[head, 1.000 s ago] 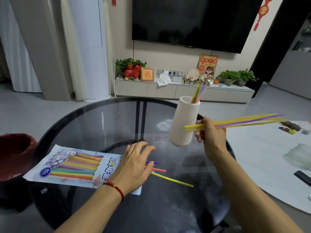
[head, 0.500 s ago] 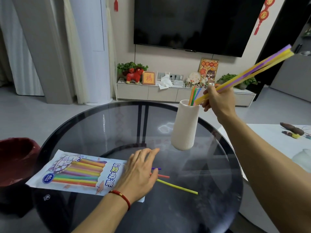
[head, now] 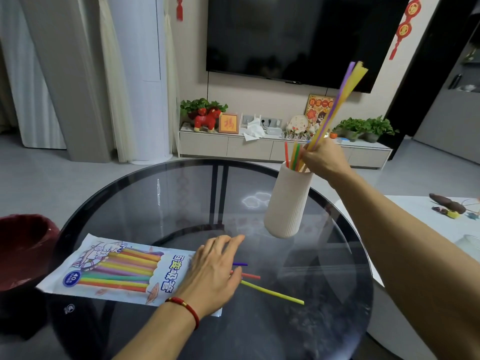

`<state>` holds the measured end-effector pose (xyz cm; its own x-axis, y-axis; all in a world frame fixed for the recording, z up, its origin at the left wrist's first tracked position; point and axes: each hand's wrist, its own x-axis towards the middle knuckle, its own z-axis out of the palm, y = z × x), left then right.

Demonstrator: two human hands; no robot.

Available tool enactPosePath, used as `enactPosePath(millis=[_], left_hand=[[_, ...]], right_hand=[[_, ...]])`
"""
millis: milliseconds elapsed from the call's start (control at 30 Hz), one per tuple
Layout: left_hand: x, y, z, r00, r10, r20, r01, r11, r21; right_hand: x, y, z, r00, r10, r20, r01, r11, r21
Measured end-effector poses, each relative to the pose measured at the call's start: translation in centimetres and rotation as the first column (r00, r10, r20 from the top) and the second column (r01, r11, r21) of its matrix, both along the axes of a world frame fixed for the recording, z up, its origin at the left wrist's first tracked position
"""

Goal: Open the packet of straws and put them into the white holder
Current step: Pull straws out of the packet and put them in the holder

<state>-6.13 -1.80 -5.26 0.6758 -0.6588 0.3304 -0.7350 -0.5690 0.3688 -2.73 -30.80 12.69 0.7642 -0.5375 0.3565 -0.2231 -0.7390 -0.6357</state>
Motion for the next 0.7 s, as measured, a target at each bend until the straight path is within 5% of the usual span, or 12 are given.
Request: enactPosePath(millis=[267,500,600,700], left_hand=[[0.2,0.1,0.0,1.0,-0.007,-0.004,0.007,1.0,-0.008],[0.4,0.4,0.2,1.0,-0.002,0.001,0.002,1.0,-0.016],[0.8,1.0,0.4,1.0,-0.01,-0.002,0.011,0.99,0.141],[1.2,2.4,0.4,0.994,-0.02,-0.109,0.059,0.927,0.371]], right_hand=[[0.1,0.4,2.1,0.997,0.064,-0.045,-0.063,0.997,0.035],[-1.1,1.1,2.0,0.981,0.103,0.165,-0.087,0.991,-0.097],[-1.8,1.5,1.6,0.963,0.077,0.258,-0.015,0.972,-0.233],[-3.7,2.4,0.8,0.851,0.037,0.524,0.139,0.946,-0.293]])
